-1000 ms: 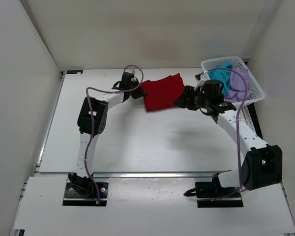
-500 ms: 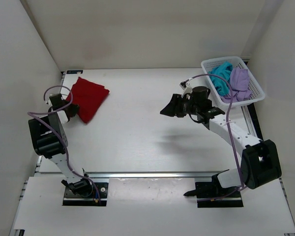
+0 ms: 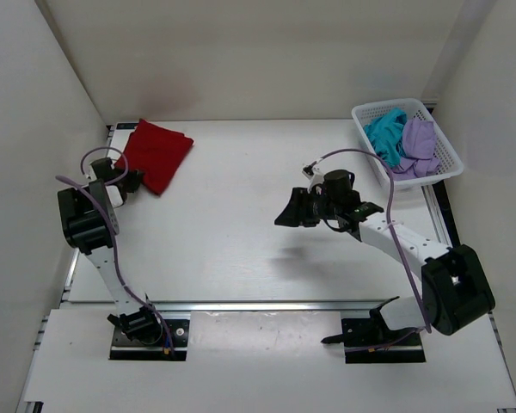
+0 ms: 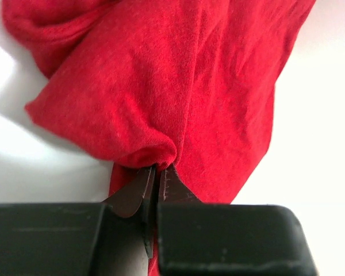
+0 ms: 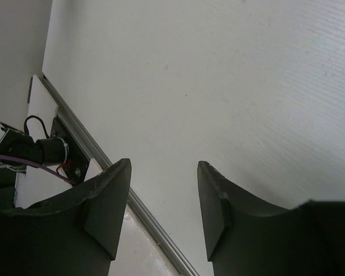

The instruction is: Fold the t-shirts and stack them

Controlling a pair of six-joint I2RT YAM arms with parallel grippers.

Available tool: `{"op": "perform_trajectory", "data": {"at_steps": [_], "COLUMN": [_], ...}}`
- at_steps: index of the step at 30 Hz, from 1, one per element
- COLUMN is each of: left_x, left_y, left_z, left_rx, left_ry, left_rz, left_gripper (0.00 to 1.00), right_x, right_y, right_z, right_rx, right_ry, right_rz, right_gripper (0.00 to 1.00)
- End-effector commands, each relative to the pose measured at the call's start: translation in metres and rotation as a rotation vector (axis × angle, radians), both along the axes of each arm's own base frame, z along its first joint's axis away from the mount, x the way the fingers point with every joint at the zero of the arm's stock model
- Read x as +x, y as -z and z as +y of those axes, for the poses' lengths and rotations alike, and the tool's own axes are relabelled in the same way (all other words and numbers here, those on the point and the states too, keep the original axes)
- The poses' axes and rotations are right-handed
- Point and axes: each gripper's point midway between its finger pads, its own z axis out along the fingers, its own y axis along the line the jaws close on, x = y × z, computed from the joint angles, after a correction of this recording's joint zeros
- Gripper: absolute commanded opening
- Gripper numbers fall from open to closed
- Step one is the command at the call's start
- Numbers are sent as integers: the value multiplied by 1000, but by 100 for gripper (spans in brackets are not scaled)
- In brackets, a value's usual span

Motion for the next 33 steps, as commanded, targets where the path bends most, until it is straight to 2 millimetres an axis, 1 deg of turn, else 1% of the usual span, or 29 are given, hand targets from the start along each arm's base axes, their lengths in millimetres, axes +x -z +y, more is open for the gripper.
{"op": "perform_trajectory", "data": {"at_steps": [1,2,3,4,6,7,8,9,10,12,13,14,15,16,17,18,19,20,22,23,25,26,27,28,29,30,31,32,33], "left_x": [26,29,36,40,40,33,25,23,13,3,-3,-12,-13,-14,-17,-17,-20,-22,-25,-31,-33,-35,-37,-41,-44,-48,-53,-58,-62], "left_y": [-6,-2,-8,-12,-20,-13,-15,-25,-18,-35,-45,-40,-58,-66,-68,-78,-87,-86,-102,-97,-120,-130,-134,-143,-157,-159,-170,-180,-184], "left_z": [4,6,10,12,16,20,29,33,35,52,55,55,61,56,54,46,44,34,12,6,-27,-36,-52,-69,-77,-100,-128,-157,-178], "left_rx": [0,3,10,14,25,28,44,55,57,82,96,100,119,125,136,143,163,175,207,216,247,251,264,281,291,297,309,315,328], "left_ry": [-45,-58,-64,-64,-80,-99,-131,-146,-157,-199,-212,-214,-226,-208,-197,-174,-168,-143,-103,-95,-32,-16,14,50,60,112,175,217,273], "left_rz": [-21,-11,-25,-38,-62,-40,-39,-55,-38,-64,-85,-74,-114,-133,-132,-148,-154,-144,-163,-147,-200,-224,-235,-261,-296,-313,-353,-382,-397], "left_gripper": [5,5,6,5,5,6,6,7,7,10,13,16,26,39,44,55,67,72,81,83,86,89,92,99,98,99,99,99,98], "right_x": [5,8,12,13,16,17,19,18,19,17,14,13,14,14,13,14,21,24,34,38,48,54,58,64,74,79,90,98,111], "right_y": [2,7,6,9,11,11,12,12,12,9,11,9,9,8,9,5,-1,-4,-16,-27,-34,-42,-46,-49,-58,-61,-69,-72,-83], "right_z": [1,-3,-4,-5,-6,-7,-7,-5,-6,-3,-1,-1,-2,-4,-5,-6,-9,-13,-17,-18,-27,-30,-34,-39,-48,-54,-69,-83,-95], "right_rx": [-1,-7,-8,-16,-27,-26,-24,-20,-25,-23,-25,-25,-30,-27,-32,-33,-33,-46,-59,-53,-60,-49,-53,-59,-65,-75,-98,-120,-133], "right_ry": [5,17,23,25,31,34,36,34,28,18,13,9,13,23,25,24,41,61,101,113,158,174,193,220,243,266,310,349,386], "right_rz": [-19,-7,-5,2,5,10,11,16,7,-5,9,-2,-11,-15,-11,-16,-45,-57,-97,-121,-137,-151,-155,-162,-191,-190,-212,-211,-244], "right_gripper": [48,48,48,47,47,48,47,47,48,48,48,49,51,56,58,59,60,60,60,57,52,48,46,40,35,31,20,13,11]}}
